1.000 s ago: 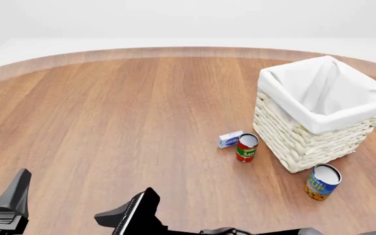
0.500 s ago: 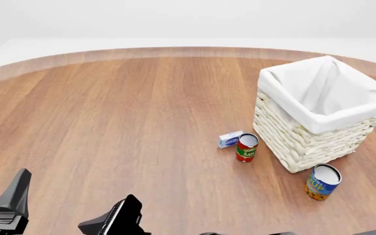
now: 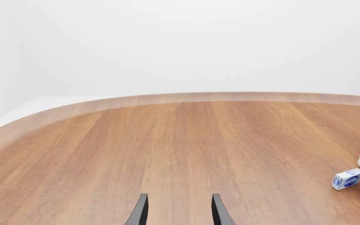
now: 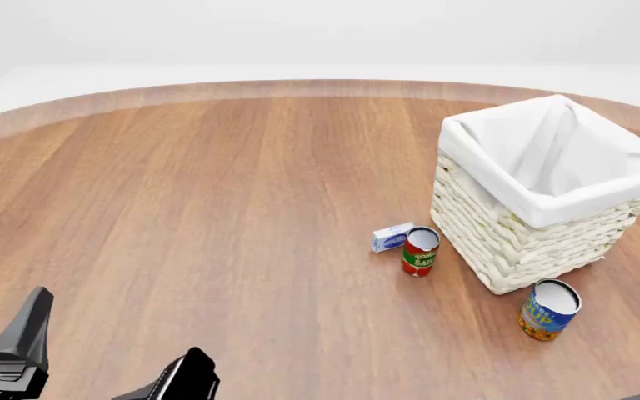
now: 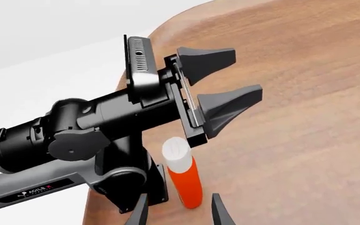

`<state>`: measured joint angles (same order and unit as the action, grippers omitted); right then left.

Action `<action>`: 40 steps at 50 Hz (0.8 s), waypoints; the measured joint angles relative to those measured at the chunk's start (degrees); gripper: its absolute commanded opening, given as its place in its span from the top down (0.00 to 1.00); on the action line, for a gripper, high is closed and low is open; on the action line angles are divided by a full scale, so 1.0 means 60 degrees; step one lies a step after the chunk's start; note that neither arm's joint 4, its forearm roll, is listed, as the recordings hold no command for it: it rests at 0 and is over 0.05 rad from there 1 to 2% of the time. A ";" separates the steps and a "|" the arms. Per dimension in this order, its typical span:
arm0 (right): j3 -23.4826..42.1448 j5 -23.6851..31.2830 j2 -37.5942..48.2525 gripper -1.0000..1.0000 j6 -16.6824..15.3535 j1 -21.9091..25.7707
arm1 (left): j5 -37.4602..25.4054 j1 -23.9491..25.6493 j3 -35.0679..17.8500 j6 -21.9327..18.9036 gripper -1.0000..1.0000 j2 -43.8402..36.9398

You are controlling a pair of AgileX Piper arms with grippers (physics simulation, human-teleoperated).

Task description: Pick up the ketchup, and put it in the basket.

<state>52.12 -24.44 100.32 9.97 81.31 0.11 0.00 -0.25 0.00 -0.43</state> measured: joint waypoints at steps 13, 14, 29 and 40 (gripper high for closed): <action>0.0318 0.0075 0.0249 0.00 0.0083 0.0165 | 0.0000 0.0000 0.0000 0.0000 0.00 0.0000; 0.0341 0.0079 0.0268 0.00 0.0086 0.0169 | 0.0000 0.0000 0.0000 0.0000 0.00 0.0000; 0.0654 0.0140 0.0557 0.00 0.0160 0.0151 | 0.0000 0.0000 0.0000 0.0000 0.00 0.0000; 0.0910 0.0201 0.0805 0.00 0.0236 0.0162 | 0.0000 0.0000 0.0000 0.0000 0.00 0.0000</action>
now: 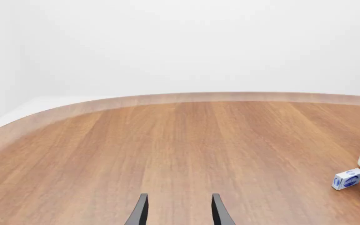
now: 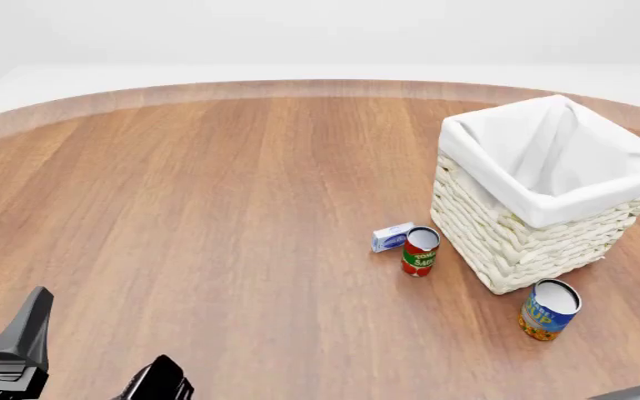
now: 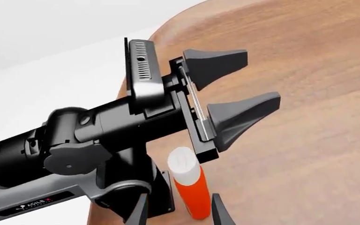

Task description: Pick up the ketchup, and put it in the basket.

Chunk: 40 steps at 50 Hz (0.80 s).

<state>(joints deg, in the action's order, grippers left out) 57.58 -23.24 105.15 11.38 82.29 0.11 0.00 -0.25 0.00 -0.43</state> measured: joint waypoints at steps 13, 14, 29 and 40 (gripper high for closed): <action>0.0331 0.0124 0.0311 0.00 0.0028 -0.0038 | 0.0000 0.0000 0.0000 0.0000 0.00 0.0000; 0.0357 0.0134 0.0336 0.00 0.0029 -0.0041 | 0.0000 0.0000 0.0000 0.0000 0.00 0.0000; 0.0788 0.0323 0.0736 0.00 0.0050 -0.0094 | 0.0000 0.0000 0.0000 0.0000 0.00 0.0000; 0.1155 0.0480 0.1091 0.00 0.0037 -0.0107 | 0.0000 0.0000 0.0000 0.0000 0.00 0.0000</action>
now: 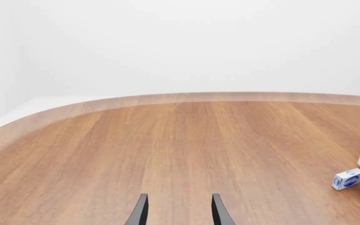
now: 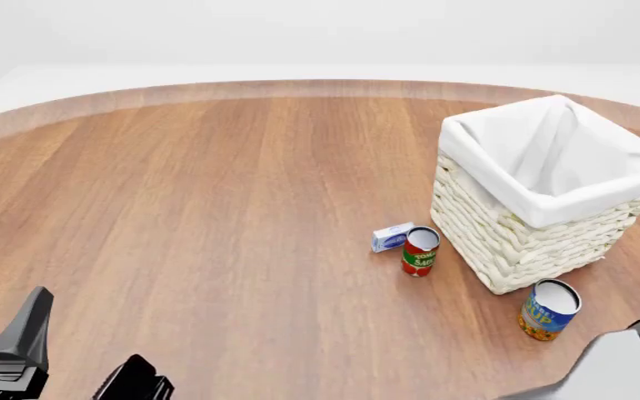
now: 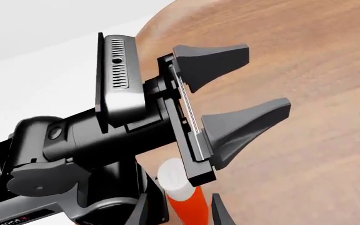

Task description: Pick up the ketchup, and put it in the basket.

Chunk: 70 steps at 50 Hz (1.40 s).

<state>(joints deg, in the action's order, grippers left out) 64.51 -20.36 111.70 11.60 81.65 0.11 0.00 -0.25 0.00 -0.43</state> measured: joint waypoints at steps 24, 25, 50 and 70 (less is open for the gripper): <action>0.0783 0.0358 0.0692 0.00 -0.0052 0.0019 | 0.0000 0.0000 0.0000 0.0000 0.00 0.0000; 0.0814 0.0372 0.0721 0.00 -0.0051 0.0016 | 0.0000 0.0000 0.0000 0.0000 0.00 0.0000; 0.1304 0.0559 0.1215 0.00 -0.0035 -0.0088 | 0.0000 0.0000 0.0000 0.0000 0.00 0.0000; 0.1378 0.0509 0.1218 1.00 -0.0078 -0.0097 | 0.0000 0.0000 0.0000 0.0000 0.00 0.0000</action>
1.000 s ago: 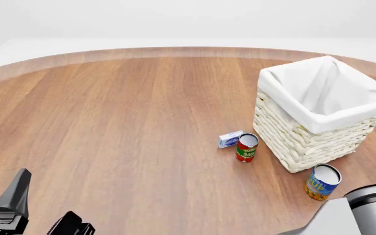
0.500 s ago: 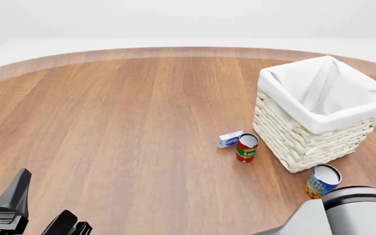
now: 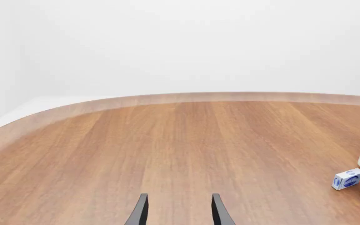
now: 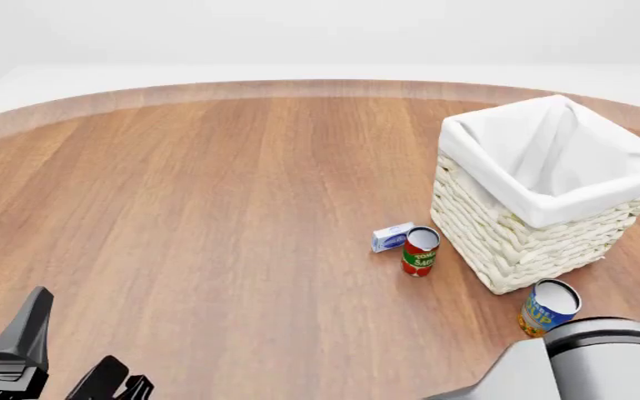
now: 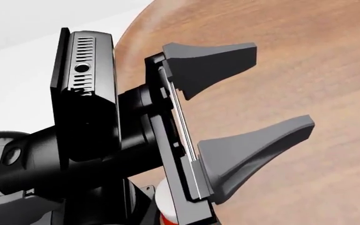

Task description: Pick up the ketchup, and put it in the basket.

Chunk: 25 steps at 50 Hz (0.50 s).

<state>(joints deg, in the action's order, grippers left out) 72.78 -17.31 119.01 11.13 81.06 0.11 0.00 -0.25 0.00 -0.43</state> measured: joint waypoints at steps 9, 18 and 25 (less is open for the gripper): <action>-0.0054 -0.0013 -0.0036 1.00 0.0010 -0.0015 | 0.0000 0.0000 0.0000 0.0000 0.00 0.0000; -0.0164 -0.0016 -0.0128 1.00 -0.0018 -0.0083 | 0.0000 0.0000 0.0000 0.0000 0.00 0.0000; -0.0232 -0.0018 -0.0209 1.00 -0.0031 -0.0140 | 0.0000 0.0000 0.0000 0.0000 0.00 0.0000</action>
<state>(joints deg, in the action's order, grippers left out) 71.39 -17.41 117.76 10.95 80.22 0.11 0.00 -0.25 0.00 -0.43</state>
